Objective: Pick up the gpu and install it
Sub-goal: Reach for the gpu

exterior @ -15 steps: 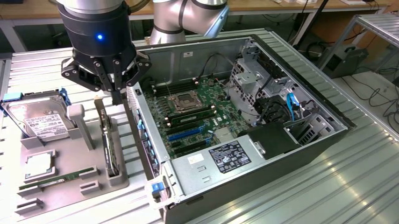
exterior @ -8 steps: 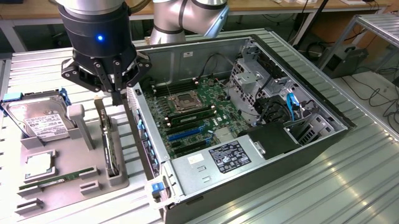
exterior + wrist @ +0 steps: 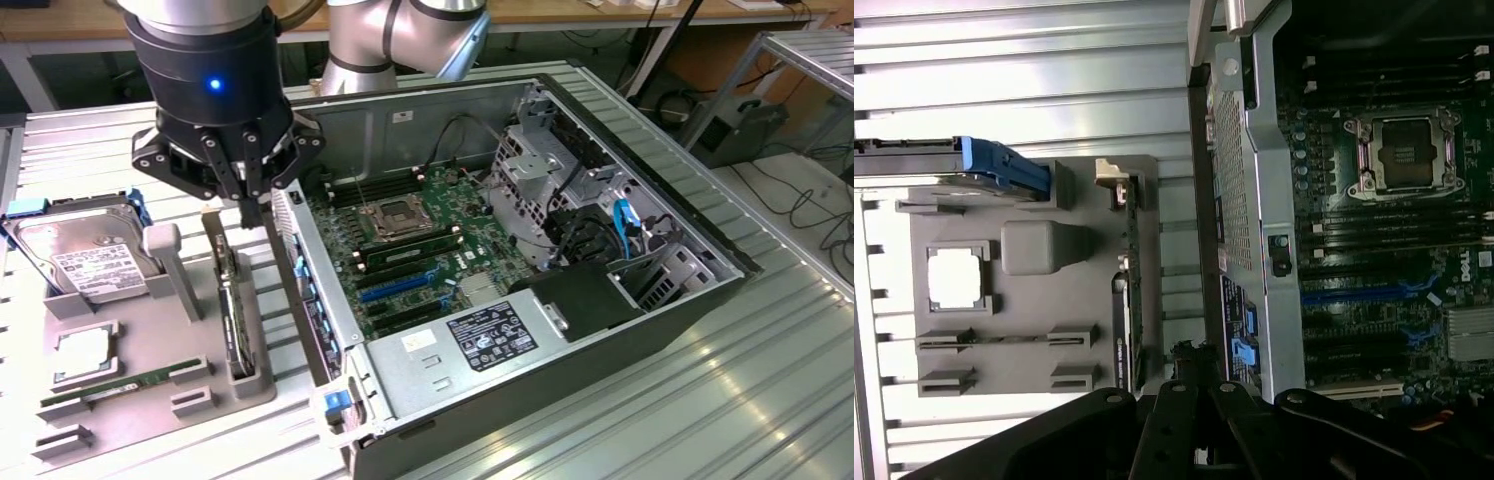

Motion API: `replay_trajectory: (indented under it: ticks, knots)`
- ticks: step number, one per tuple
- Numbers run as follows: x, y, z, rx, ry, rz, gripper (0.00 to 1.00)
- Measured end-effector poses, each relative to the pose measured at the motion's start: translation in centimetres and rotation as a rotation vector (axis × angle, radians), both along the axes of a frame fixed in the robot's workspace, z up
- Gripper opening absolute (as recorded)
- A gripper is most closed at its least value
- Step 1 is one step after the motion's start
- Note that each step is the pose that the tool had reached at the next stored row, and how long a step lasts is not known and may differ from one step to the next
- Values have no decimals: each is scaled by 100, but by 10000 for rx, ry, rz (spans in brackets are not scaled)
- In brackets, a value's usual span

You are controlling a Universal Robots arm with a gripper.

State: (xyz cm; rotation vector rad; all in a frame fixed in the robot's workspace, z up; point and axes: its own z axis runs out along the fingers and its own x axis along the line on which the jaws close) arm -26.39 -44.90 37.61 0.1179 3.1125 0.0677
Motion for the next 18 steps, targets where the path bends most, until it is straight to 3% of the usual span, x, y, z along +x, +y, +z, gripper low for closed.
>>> replay_trajectory:
  ticks: [18]
  knots:
    - [0, -119, -9, 0, 0, 0, 11]
